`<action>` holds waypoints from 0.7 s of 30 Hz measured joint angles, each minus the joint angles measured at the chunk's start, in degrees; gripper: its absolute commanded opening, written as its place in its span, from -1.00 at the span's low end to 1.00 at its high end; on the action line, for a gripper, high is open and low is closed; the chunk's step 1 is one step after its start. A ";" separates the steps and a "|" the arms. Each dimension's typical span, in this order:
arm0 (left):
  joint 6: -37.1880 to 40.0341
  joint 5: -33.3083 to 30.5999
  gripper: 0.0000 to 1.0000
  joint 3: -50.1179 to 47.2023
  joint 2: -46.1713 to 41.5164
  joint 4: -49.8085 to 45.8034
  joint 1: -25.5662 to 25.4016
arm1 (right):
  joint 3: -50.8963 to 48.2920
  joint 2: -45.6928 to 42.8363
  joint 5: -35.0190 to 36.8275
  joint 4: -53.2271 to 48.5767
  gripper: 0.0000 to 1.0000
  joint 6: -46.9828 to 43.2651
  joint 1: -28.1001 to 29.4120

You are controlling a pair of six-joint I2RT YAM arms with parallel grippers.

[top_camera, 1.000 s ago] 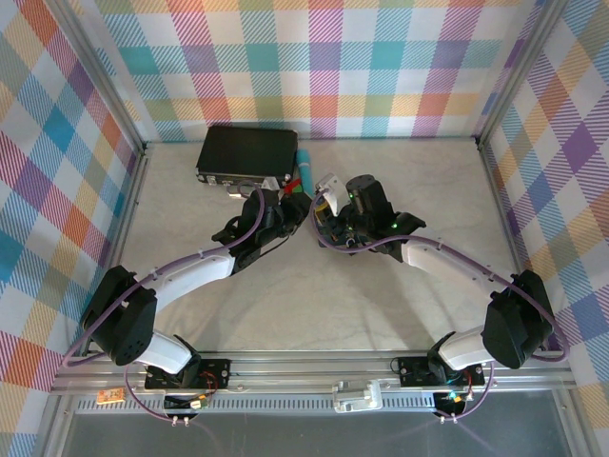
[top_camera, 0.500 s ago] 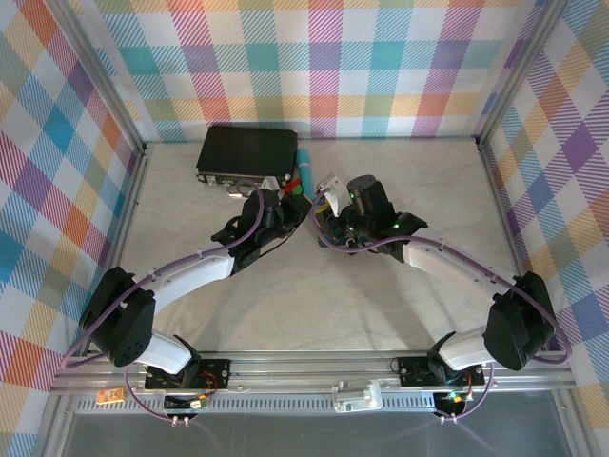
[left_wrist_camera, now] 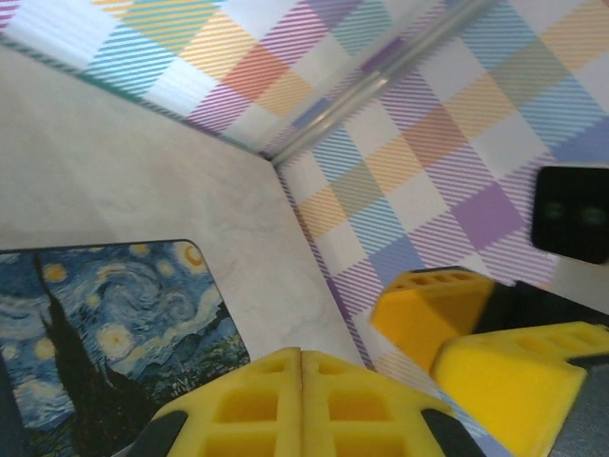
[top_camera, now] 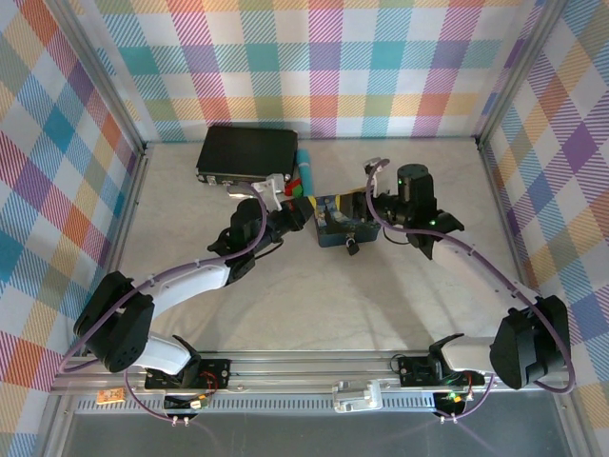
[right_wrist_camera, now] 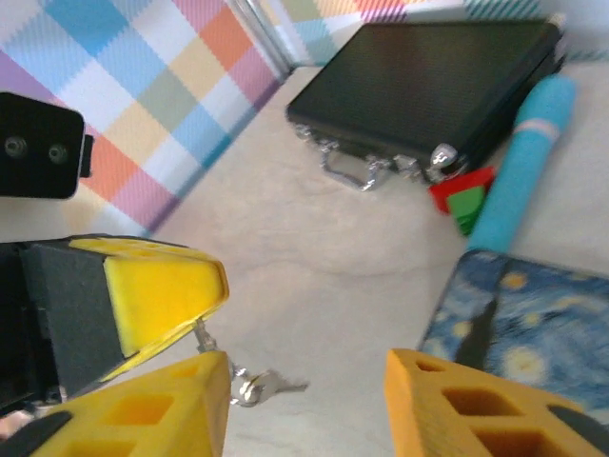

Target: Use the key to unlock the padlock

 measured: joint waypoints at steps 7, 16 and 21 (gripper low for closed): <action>2.64 4.74 -1.00 -2.03 -0.57 7.48 0.96 | -4.83 1.73 -11.45 13.77 0.02 10.73 -0.04; 2.43 6.49 -1.00 -2.82 -0.74 11.93 0.96 | -9.79 7.02 -17.97 33.86 -0.24 22.56 -0.04; 1.73 6.47 -1.00 -3.23 -0.74 13.44 0.96 | -10.60 8.85 -19.04 40.79 -0.31 26.45 0.04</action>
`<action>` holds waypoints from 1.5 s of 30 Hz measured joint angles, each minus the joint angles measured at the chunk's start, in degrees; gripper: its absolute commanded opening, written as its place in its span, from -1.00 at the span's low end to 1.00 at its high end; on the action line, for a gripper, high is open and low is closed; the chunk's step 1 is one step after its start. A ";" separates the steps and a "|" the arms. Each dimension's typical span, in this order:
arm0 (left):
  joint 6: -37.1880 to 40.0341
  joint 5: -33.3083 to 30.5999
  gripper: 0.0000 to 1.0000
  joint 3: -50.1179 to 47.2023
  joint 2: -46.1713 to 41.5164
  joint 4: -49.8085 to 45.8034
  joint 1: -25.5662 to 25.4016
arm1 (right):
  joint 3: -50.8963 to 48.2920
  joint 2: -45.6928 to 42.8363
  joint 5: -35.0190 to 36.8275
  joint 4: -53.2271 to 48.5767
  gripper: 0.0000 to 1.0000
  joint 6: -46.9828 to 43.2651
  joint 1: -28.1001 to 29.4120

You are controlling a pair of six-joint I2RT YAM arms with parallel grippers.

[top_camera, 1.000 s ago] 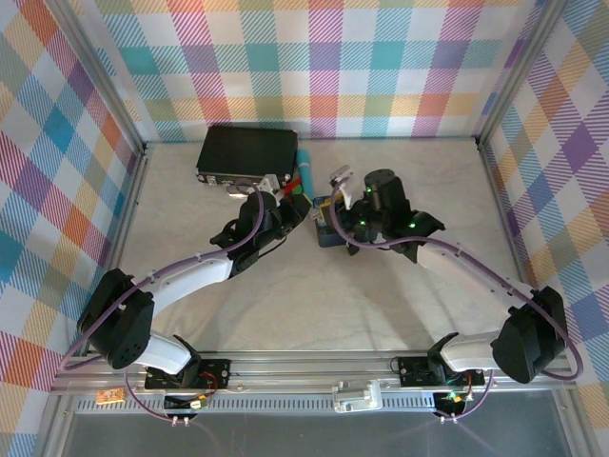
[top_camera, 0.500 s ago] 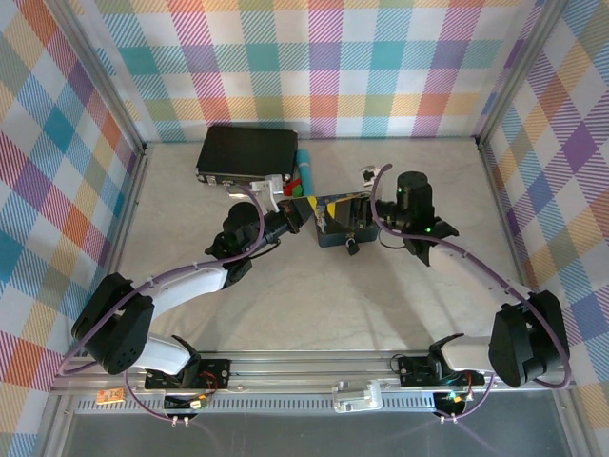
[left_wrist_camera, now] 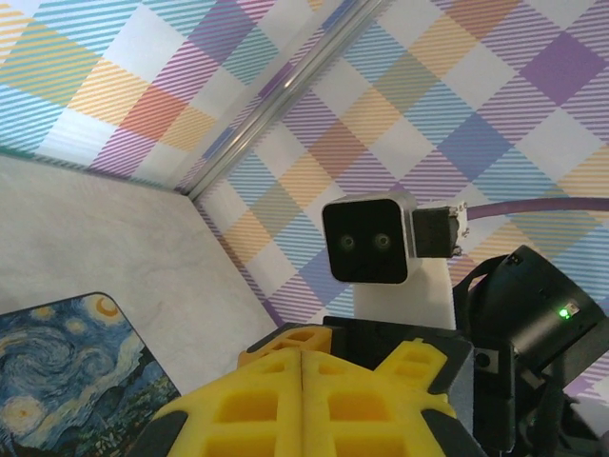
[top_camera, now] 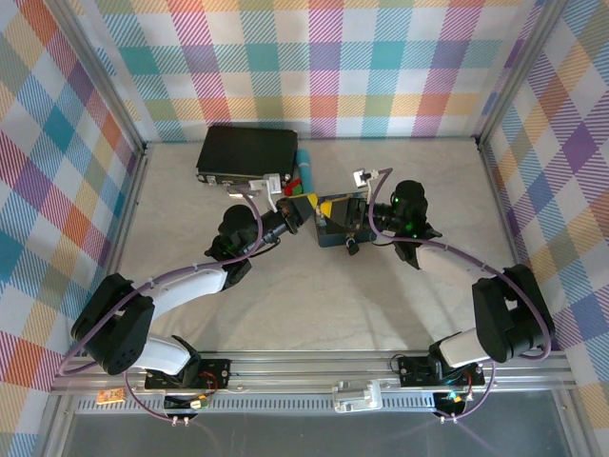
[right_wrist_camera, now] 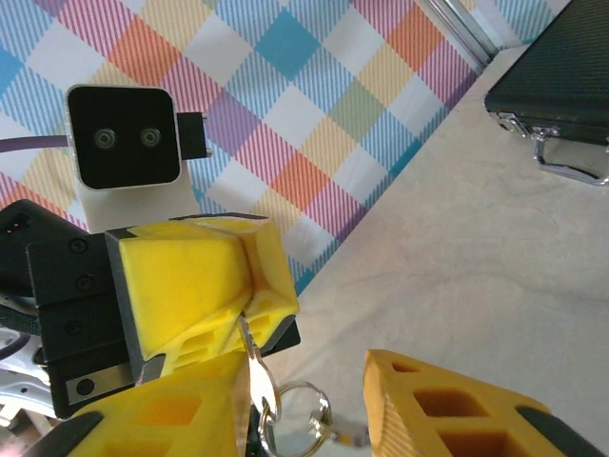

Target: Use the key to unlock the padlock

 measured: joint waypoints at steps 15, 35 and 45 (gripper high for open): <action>-1.79 -0.22 -1.00 -0.22 0.11 3.65 0.00 | -1.46 0.17 -0.68 5.33 -0.43 2.84 1.55; -4.28 -1.36 -1.00 -1.03 1.18 5.84 0.04 | -1.46 3.13 -1.62 11.58 -1.00 6.69 1.88; -5.01 -4.13 0.83 -2.82 -0.63 3.98 0.55 | -1.46 1.75 -0.37 3.19 -1.00 1.84 1.86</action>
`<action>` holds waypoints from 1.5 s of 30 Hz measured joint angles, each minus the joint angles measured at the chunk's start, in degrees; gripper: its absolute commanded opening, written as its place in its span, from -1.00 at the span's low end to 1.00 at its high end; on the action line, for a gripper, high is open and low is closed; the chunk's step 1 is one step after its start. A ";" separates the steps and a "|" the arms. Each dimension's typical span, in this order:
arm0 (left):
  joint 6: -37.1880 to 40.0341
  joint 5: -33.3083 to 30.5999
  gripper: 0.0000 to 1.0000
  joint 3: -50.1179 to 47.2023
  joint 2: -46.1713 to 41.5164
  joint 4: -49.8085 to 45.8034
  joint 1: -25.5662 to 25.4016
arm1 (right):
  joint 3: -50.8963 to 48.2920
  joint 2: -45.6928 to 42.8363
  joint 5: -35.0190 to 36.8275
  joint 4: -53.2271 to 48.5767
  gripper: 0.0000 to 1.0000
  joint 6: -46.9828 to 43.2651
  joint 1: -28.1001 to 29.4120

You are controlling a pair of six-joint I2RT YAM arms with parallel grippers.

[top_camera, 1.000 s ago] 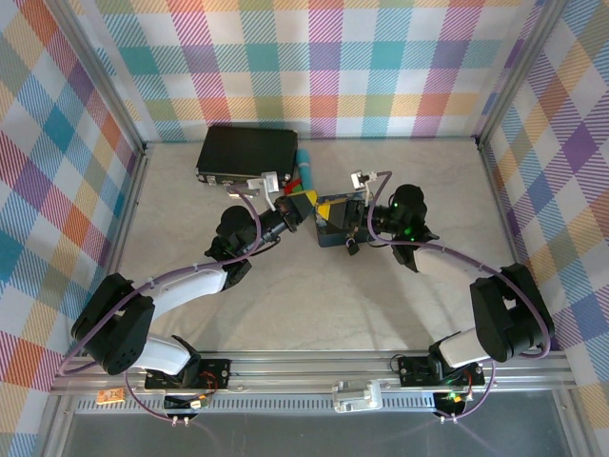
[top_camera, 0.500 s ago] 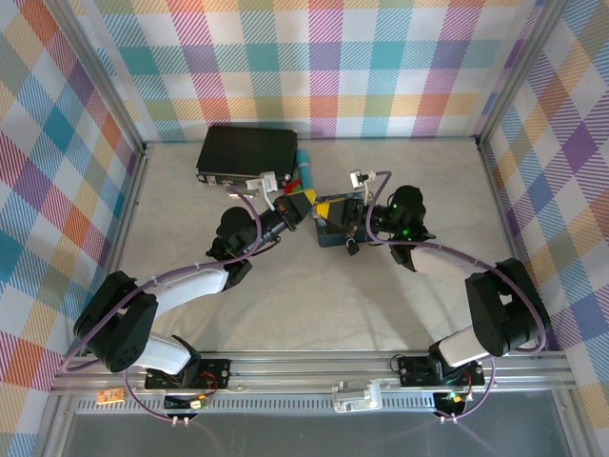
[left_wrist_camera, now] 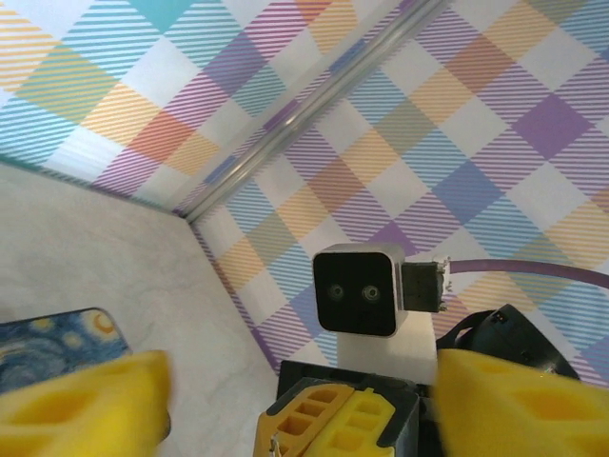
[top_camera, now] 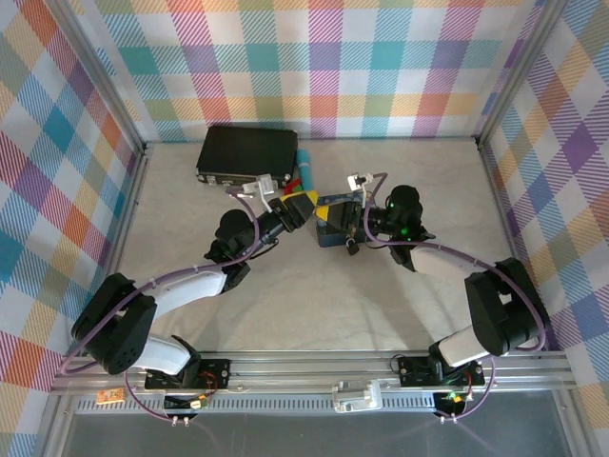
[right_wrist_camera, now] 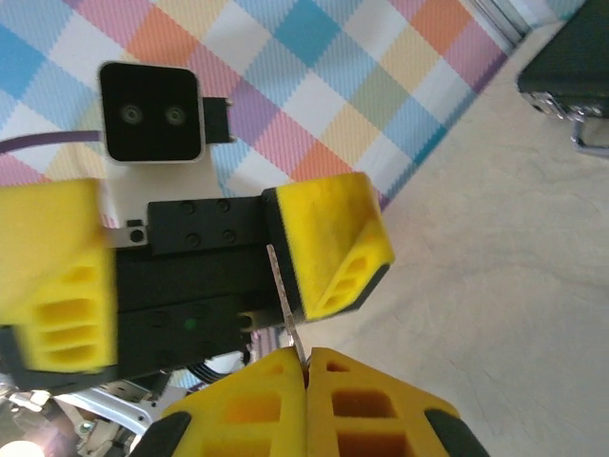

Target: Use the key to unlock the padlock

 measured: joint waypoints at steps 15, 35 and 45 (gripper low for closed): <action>5.20 -7.19 0.64 4.39 -1.31 -25.99 -2.58 | 1.27 -16.35 24.61 -46.97 -1.00 -22.62 -7.23; -2.78 -28.96 0.40 25.97 33.05 -40.13 -20.46 | -0.50 -22.36 34.88 -59.87 -1.00 -26.80 -22.95; -5.84 -32.37 0.16 35.17 41.40 -44.96 -20.50 | -0.92 -22.40 31.93 -58.55 -1.00 -26.77 -22.99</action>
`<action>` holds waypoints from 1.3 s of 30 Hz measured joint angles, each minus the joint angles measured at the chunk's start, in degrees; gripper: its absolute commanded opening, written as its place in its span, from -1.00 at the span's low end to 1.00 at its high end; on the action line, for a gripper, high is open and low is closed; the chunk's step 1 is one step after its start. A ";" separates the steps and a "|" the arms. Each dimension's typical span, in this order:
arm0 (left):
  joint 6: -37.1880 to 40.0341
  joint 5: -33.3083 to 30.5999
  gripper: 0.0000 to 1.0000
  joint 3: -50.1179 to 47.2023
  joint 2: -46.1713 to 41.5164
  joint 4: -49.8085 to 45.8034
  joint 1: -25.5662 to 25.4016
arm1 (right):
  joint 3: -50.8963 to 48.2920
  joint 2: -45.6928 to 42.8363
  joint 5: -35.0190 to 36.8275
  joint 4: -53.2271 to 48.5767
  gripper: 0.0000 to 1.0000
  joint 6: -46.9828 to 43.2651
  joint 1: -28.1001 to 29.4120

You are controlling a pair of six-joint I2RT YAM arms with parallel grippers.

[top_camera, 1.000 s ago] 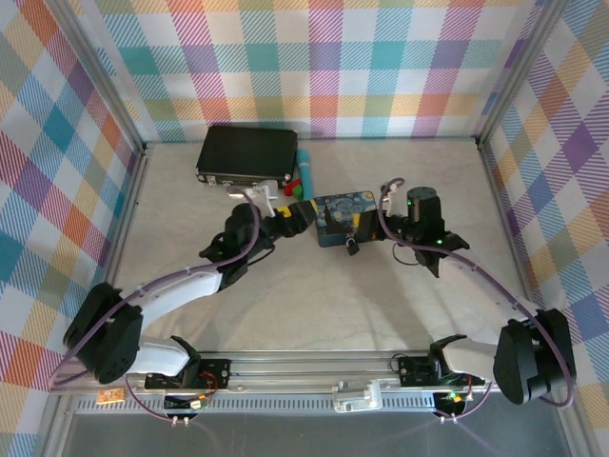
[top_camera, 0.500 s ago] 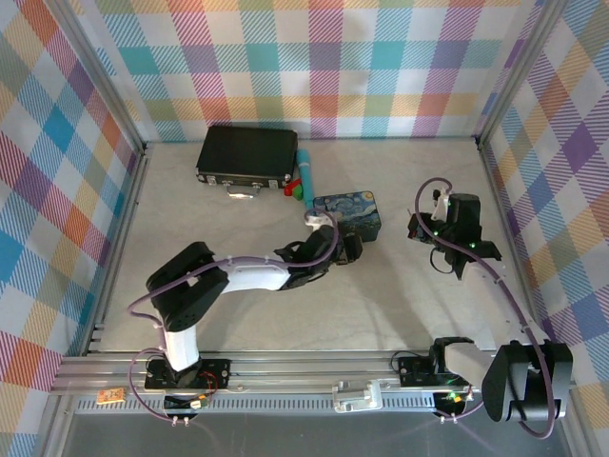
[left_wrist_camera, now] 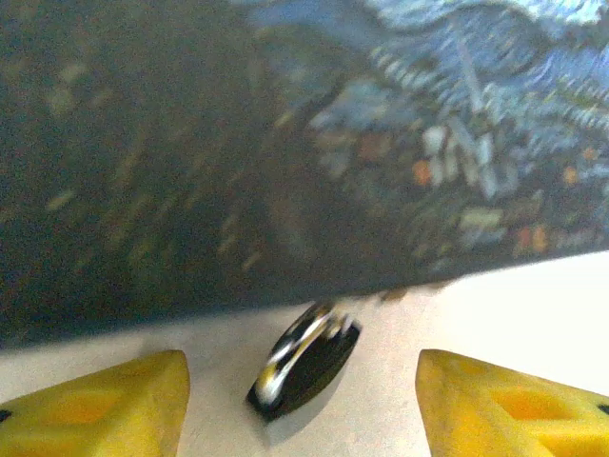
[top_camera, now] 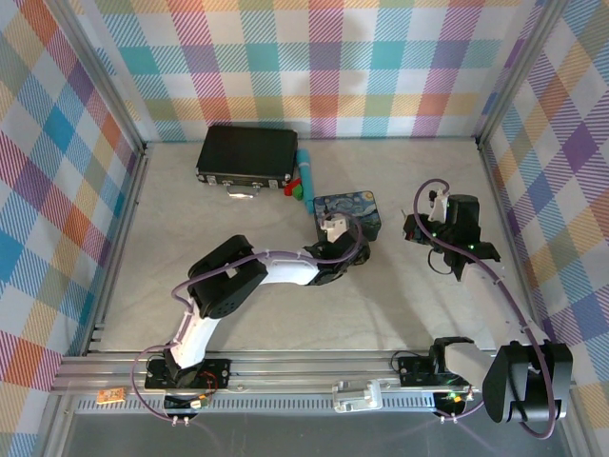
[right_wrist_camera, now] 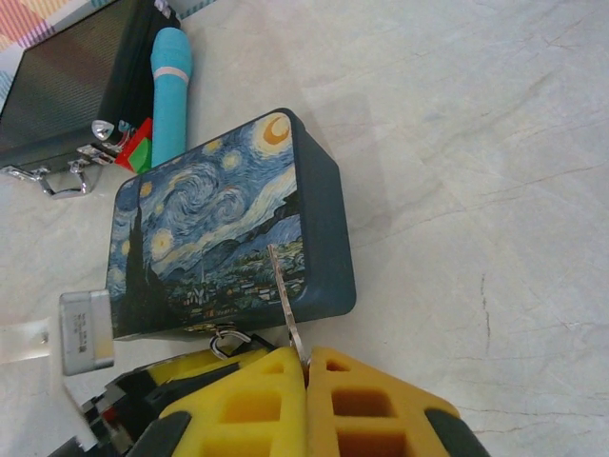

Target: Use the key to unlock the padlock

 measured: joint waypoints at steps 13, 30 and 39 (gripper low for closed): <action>-1.11 -3.45 -0.54 2.69 2.75 -1.57 0.00 | -1.68 -0.46 -3.15 1.66 -1.00 0.68 0.00; -5.46 18.60 -1.00 -7.32 -1.07 15.10 6.32 | -11.34 -2.23 -8.90 5.60 -1.00 5.55 -0.74; -13.03 27.71 -1.00 -8.94 -2.10 26.80 9.16 | -18.05 2.40 -20.74 15.80 -1.00 11.21 -2.21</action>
